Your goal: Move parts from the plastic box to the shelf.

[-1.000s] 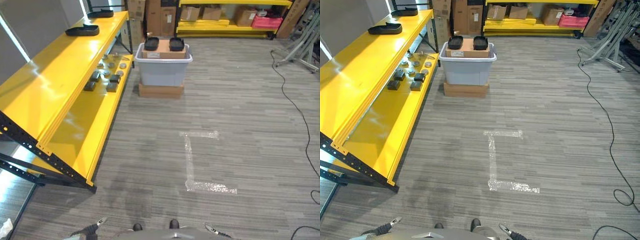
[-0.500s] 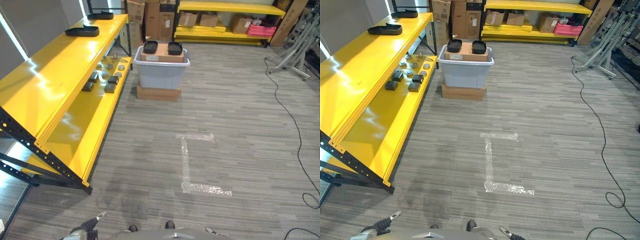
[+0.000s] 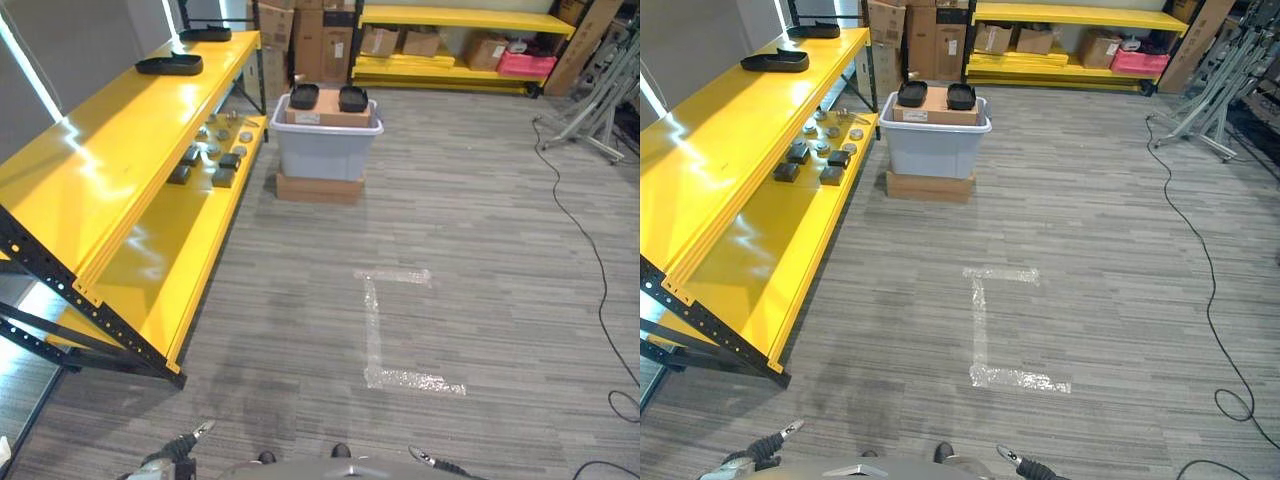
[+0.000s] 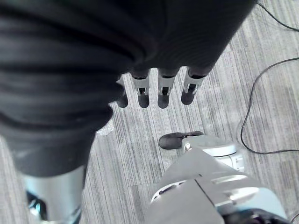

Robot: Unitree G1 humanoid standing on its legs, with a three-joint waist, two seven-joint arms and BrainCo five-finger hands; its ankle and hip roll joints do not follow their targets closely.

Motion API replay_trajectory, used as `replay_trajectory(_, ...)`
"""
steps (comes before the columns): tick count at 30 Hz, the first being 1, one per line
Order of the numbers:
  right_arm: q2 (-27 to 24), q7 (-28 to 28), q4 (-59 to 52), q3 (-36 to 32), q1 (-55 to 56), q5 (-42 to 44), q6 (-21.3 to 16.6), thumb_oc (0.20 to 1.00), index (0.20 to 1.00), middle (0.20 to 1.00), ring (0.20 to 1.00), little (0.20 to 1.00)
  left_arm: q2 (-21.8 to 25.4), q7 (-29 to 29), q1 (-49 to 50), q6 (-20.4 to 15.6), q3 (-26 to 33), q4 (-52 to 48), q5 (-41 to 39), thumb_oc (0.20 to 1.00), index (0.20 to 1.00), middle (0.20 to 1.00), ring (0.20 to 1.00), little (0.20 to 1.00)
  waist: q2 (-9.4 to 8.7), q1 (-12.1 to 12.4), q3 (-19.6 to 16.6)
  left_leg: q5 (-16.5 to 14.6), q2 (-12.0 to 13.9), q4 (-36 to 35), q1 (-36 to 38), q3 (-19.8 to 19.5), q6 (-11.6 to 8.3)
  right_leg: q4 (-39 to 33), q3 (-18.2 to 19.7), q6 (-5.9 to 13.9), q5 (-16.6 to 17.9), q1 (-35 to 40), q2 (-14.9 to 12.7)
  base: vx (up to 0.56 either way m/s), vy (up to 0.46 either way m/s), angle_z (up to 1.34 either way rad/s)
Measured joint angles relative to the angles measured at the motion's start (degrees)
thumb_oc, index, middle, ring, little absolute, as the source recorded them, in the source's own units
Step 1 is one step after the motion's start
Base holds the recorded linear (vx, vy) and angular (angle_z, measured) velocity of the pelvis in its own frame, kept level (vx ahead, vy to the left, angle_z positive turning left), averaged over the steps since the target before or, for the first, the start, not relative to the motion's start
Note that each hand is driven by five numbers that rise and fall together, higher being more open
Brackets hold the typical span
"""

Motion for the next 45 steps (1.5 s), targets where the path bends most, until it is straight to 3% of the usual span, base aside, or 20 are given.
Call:
replay_trajectory(6,0.16,0.19,-0.71,1.93,-1.26,-0.96,-0.02,1.0,1.0,1.0,1.0,1.0,-0.03,-1.45,-0.58,0.0,-1.16,-0.31,-0.08,1.0,1.0,1.0,1.0,1.0,-0.15,-0.07,-0.27,-0.01,-0.06,-0.02,0.26,0.13,0.01,0.01,0.2,0.09,0.07,0.18,-0.02,0.01,0.047,-0.02)
replay_trajectory(11,0.56,4.18,-0.43,2.35,-1.75,-1.03,4.0,1.0,1.0,1.0,1.0,1.0,-0.04,-2.15,-0.67,0.08,-1.82,-0.76,-0.06,1.0,1.0,1.0,1.0,1.0,-0.16,0.27,-0.29,-0.03,-0.18,-0.03,0.29,0.12,0.02,0.02,0.2,0.16,0.11,0.2,-0.11,0.03,0.088,0.0)
replay_trajectory(16,1.38,4.55,0.28,2.43,-1.71,-0.99,5.9,1.0,1.0,1.0,1.0,1.0,-0.02,-2.14,-0.76,0.25,-1.92,-0.51,0.37,1.0,1.0,1.0,1.0,1.0,-0.73,0.36,0.11,-0.57,-1.03,-0.07,0.33,-0.07,0.9,1.17,0.29,0.81,0.09,-0.15,-0.66,0.02,0.135,-0.01)
replay_trajectory(19,1.46,4.44,0.62,2.41,-1.94,-0.97,6.16,1.0,1.0,1.0,1.0,1.0,0.26,-2.2,-2.23,0.65,-2.14,0.12,1.14,1.0,1.0,1.0,1.0,1.0,-0.74,-0.24,1.52,-0.92,-1.71,-0.06,0.33,0.05,1.53,9.6,0.29,1.87,-2.19,-3.45,-2.11,-0.02,0.136,-0.05)
replay_trajectory(21,1.33,4.3,0.94,2.36,-4.15,-0.97,6.03,1.0,1.0,1.0,1.0,1.0,0.46,-2.21,-3.99,0.68,-2.54,0.81,1.14,1.0,1.0,1.0,1.0,1.0,-0.39,-0.05,3.96,-0.91,-1.35,-0.06,0.51,0.56,2.26,22.55,-0.18,2.93,-2.38,-10.28,-3.1,0.05,0.09,-0.21)
replay_trajectory(22,1.57,4.3,0.92,2.1,-5.38,-0.84,5.59,1.0,1.0,1.0,1.0,1.0,0.77,-2.02,-5.1,0.84,-2.83,1.33,1.11,1.0,1.0,1.0,1.0,1.0,-0.22,-1.12,5.81,-0.52,-1.31,-0.08,0.86,0.27,3.1,31.21,0.1,6.29,-1.99,-15.84,-4.54,0.14,0.03,0.04)
replay_trajectory(25,1.91,4.22,0.37,1.82,-5.44,-0.95,5.19,1.0,1.0,1.0,1.0,1.0,0.83,-1.98,-4.49,1.12,-2.68,1.36,1.08,1.0,1.0,1.0,1.0,1.0,-0.85,-1.79,5.99,-0.62,-1.61,-0.1,0.54,0.51,3.51,30.97,1.38,8.68,-4.26,-17.55,-5.26,0.15,-0.034,0.03)
replay_trajectory(27,2.04,4.16,0.65,1.59,-5.35,-0.94,5.04,1.0,1.0,1.0,1.0,1.0,0.74,-2.01,-4.46,1.22,-2.69,1.66,1.11,1.0,1.0,1.0,1.0,1.0,-0.84,-1.85,6.02,-0.67,-1.63,-0.09,-0.02,0.37,3.47,27.74,1.58,8.39,-4.97,-18.01,-5.24,0.27,-0.113,0.0)
replay_trajectory(28,2.41,3.46,0.89,1.47,-4.76,-0.96,5.0,1.0,1.0,1.0,1.0,1.0,0.71,-1.97,-4.06,1.49,-2.56,2.06,1.16,1.0,1.0,1.0,1.0,1.0,-1.13,-2.24,5.94,-0.71,-2.04,-0.08,-0.44,0.37,3.42,21.56,1.53,8.14,-5.16,-17.32,-4.93,0.33,-0.135,-0.05)
replay_trajectory(31,3.17,2.6,1.3,1.13,-4.87,-0.95,4.99,1.0,1.0,1.0,1.0,1.0,0.26,-1.96,-4.08,1.59,-2.07,3.43,1.69,1.0,1.0,1.0,1.0,1.0,-1.99,-3.62,6.39,-1.06,-3.23,-0.08,-0.13,0.83,3.9,13.48,0.68,8.09,-3.81,-16.81,-5.2,0.3,-0.135,-0.07)
replay_trajectory(34,3.7,2.36,1.98,1.08,-5.04,-0.96,4.94,1.0,1.0,1.0,1.0,1.0,0.18,-1.94,-4.08,1.46,-2.07,3.32,1.93,1.0,1.0,1.0,1.0,1.0,-2.3,-4.07,7.16,-2.25,-3.3,-0.09,1.73,1.28,3.37,13.41,-0.86,7.48,-1.72,-17.02,-5.48,0.3,-0.222,-0.06)
replay_trajectory(37,3.59,2.37,2.6,1.22,-3.97,-1.06,5.07,1.0,1.0,1.0,1.0,1.0,0.12,-1.91,-3.87,-0.02,-2.11,3.06,2.09,1.0,1.0,1.0,1.0,1.0,-2.5,-4.06,6.57,-3.38,-2.83,-0.06,2.97,0.84,2.45,15.04,-0.98,5.03,-2.5,-16.44,-5.36,0.28,-0.196,0.06)
replay_trajectory(39,3.43,2.32,2.82,1.23,-3.68,-1.28,4.97,1.0,1.0,1.0,1.0,1.0,-0.3,-1.79,-3.71,-0.31,-2.38,3.1,1.47,1.0,1.0,1.0,1.0,1.0,-2.38,-4.48,6.05,-4.57,-1.49,1.16,3.9,-0.06,1.0,14.11,-2.09,1.8,-1.96,-14.34,-4.23,0.25,-0.212,0.22)
replay_trajectory(40,3.35,2.3,2.82,1.21,-3.28,-1.31,4.97,1.0,1.0,1.0,1.0,1.0,-0.57,-1.82,-3.58,-0.41,-2.59,3.29,1.06,1.0,1.0,1.0,1.0,1.0,-1.89,-4.59,5.8,-6.04,-0.39,3.05,3.82,-0.32,0.29,13.1,-2.27,0.4,-1.31,-12.96,-3.23,0.33,-0.32,0.19)
replay_trajectory(41,3.2,2.23,2.86,1.26,-3.63,-2.2,4.94,1.0,1.0,1.0,1.0,1.0,-0.99,-1.84,-3.32,-0.82,-2.09,3.8,0.71,1.0,1.0,1.0,1.0,1.0,-1.69,-4.1,5.74,-9.43,2.31,17.7,-0.56,-0.66,-2.78,9.64,-2.08,-1.98,-1.67,-8.96,-1.11,0.37,-0.353,-0.03)
replay_trajectory(42,2.98,2.34,2.89,1.79,-3.16,-2.29,4.71,1.0,1.0,1.0,1.0,1.0,-1.23,-1.8,-3.02,-0.89,-1.87,3.8,0.15,1.0,1.0,1.0,1.0,1.0,-2.27,-3.15,4.85,-8.83,2.85,26.95,-4.63,-1.3,-3.7,7.64,-1.7,-2.75,-1.45,-7.65,-0.86,0.38,-0.315,-0.23)
replay_trajectory(43,2.51,2.28,2.26,1.87,-3.23,-2.28,4.31,1.0,1.0,1.0,1.0,1.0,-1.86,-1.76,-2.85,-1.14,-1.16,3.57,-0.25,1.0,1.0,1.0,1.0,1.0,-2.26,-2.56,4.43,-7.14,3.5,35.15,-8.58,-3.51,-5.99,6.91,-1.42,-3.4,-1.75,-6.84,-0.36,0.26,-0.175,-0.25)
replay_trajectory(44,1.93,2.21,2.31,2.01,-4.38,-2.05,3.45,1.0,1.0,1.0,1.0,1.0,-1.96,-1.91,-2.56,-1.36,0.0,3.6,-0.42,1.0,1.0,1.0,1.0,1.0,-2.55,-1.51,4.72,-3.6,4.47,47.78,-16.2,-5.89,-7.01,7.11,-0.83,-5.35,-2.32,-6.06,0.43,0.34,-0.059,-0.44)
replay_trajectory(45,1.34,1.8,2.62,2.79,-5.23,-2.05,2.73,1.0,1.0,1.0,1.0,1.0,-1.88,-1.87,-2.89,-1.63,0.03,2.02,-0.93,1.0,1.0,1.0,1.0,1.0,-2.12,-0.12,4.76,-3.07,5.03,55.54,-22.42,-6.36,-4.64,6.63,0.13,-5.12,-2.34,-5.36,0.97,0.26,-0.011,-0.51)
